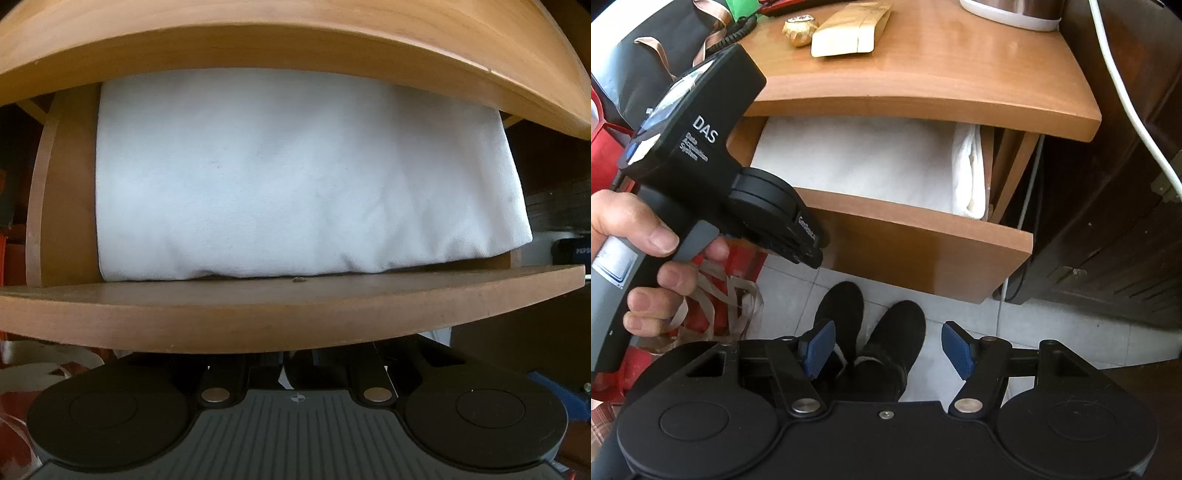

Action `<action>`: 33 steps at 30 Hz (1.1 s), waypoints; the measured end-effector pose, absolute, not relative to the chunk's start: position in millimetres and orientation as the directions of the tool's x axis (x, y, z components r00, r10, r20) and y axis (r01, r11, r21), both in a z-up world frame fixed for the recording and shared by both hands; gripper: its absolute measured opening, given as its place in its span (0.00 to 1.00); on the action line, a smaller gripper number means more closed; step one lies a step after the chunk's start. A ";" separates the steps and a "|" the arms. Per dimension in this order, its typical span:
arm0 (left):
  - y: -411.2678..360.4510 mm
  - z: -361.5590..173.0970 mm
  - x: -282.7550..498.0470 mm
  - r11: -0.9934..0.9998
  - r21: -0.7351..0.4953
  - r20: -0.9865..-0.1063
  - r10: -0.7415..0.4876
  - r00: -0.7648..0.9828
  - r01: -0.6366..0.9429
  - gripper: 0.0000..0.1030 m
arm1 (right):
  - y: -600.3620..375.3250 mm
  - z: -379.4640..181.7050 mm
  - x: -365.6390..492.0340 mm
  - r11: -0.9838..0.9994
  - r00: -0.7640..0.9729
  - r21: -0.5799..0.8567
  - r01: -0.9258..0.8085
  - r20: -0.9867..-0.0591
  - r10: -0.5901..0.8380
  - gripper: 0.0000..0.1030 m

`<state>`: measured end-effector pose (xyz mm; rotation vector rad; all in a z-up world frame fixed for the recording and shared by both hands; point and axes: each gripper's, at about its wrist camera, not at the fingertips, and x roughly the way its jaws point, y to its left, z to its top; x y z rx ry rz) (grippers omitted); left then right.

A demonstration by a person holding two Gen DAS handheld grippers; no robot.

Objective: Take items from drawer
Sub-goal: 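Keep pulling the drawer open with the left tool, then release the knob and raise the left tool over the nightstand top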

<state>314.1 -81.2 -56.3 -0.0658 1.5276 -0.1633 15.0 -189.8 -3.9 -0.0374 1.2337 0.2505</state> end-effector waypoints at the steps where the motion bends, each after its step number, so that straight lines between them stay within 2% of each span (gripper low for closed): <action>1: -82.3 -56.1 313.9 0.988 -0.140 -0.989 -0.142 0.034 0.066 0.13 | -190.3 -4.5 15.0 0.973 0.307 0.107 -0.206 -0.937 0.168 0.60; 8: -88.8 -56.3 309.6 0.989 -0.117 -0.992 -0.120 0.026 0.095 0.12 | -193.9 -4.6 13.5 0.975 0.310 0.107 -0.196 -0.936 0.165 0.60; 16: -82.0 -57.8 310.9 0.986 -0.155 -0.988 -0.156 0.009 0.055 0.13 | -195.0 -9.5 12.7 0.977 0.304 0.109 -0.184 -0.939 0.162 0.60; 21: -80.2 -50.0 302.8 0.983 -0.160 -0.987 -0.162 0.011 0.090 0.13 | -193.1 -7.3 15.1 0.976 0.310 0.116 -0.186 -0.935 0.170 0.60; 33: -56.4 -2.9 285.9 0.963 -0.213 -0.974 -0.223 0.045 0.162 0.15 | -185.2 40.7 30.2 0.969 0.408 0.103 -0.227 -0.893 0.190 0.60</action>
